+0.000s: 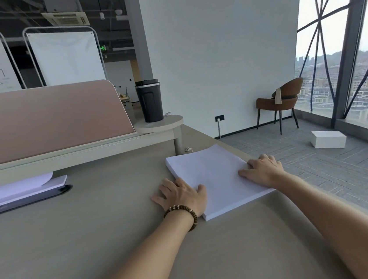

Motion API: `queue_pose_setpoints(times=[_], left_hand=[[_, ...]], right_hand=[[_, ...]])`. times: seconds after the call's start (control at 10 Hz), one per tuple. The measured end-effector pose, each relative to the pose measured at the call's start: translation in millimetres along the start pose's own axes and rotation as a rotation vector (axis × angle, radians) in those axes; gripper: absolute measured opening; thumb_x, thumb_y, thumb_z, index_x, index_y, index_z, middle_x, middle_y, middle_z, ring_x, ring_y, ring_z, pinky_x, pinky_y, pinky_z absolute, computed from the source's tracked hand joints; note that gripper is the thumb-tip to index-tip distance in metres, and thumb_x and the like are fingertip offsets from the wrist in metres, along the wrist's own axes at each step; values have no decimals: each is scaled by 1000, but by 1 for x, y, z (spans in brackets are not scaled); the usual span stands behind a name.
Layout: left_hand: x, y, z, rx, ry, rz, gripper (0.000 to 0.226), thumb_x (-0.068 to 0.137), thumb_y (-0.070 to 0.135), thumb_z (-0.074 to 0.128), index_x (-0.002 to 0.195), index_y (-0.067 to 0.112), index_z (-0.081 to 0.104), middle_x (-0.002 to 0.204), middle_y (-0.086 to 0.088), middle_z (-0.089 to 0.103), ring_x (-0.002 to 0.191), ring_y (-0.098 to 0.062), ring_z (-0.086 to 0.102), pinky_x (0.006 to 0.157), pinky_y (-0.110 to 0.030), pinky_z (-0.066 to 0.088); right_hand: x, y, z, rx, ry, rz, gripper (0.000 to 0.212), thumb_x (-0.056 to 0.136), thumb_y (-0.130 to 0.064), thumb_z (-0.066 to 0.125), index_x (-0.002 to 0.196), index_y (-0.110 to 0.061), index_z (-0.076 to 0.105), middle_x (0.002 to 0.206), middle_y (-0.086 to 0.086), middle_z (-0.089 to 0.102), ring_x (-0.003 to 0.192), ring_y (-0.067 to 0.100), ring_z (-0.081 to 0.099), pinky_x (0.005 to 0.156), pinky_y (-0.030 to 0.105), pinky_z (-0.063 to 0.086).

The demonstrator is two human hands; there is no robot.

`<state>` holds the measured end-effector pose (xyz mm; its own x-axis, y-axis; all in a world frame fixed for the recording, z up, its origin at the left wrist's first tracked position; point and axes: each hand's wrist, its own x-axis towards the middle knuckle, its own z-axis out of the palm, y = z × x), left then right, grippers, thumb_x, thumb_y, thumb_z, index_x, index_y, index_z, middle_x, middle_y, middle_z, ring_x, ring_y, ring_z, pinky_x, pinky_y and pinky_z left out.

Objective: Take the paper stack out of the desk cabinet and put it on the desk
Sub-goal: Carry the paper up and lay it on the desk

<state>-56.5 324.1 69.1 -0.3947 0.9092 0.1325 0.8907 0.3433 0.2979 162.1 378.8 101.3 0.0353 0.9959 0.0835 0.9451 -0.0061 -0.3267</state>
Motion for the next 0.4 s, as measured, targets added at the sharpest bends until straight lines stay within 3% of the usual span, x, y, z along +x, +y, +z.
queue_pose_setpoints(times=[0.1, 0.2, 0.3, 0.4], left_hand=[[0, -1, 1, -2, 5, -3, 73, 84, 65, 26, 131, 13, 45, 139, -15, 36, 136, -34, 27, 111, -60, 17], [-3, 0, -3, -10, -27, -13, 80, 85, 69, 24, 139, 12, 41, 149, -17, 28, 145, -36, 13, 114, -60, 11], [-6, -1, -13, -80, -57, -13, 89, 83, 75, 21, 144, 12, 37, 153, -18, 24, 148, -36, 6, 115, -61, 8], [-12, -2, -24, -134, -15, 34, 95, 81, 79, 19, 147, 13, 32, 157, -19, 19, 149, -36, -2, 116, -61, 3]], right_hand=[[1, 0, -1, -18, 6, -26, 39, 85, -57, 47, 86, -21, 62, 114, 9, 51, 126, 35, 41, 99, 42, 33], [-4, -1, -5, -36, 3, -27, 40, 84, -59, 48, 85, -21, 62, 109, 7, 50, 124, 35, 43, 97, 42, 35], [-8, -6, -10, -100, 23, -54, 50, 85, -62, 46, 104, -19, 64, 125, 13, 55, 124, 35, 44, 99, 44, 35], [-17, -16, -19, -110, 99, -65, 65, 87, -61, 46, 136, -18, 54, 137, 15, 51, 130, 35, 41, 103, 45, 34]])
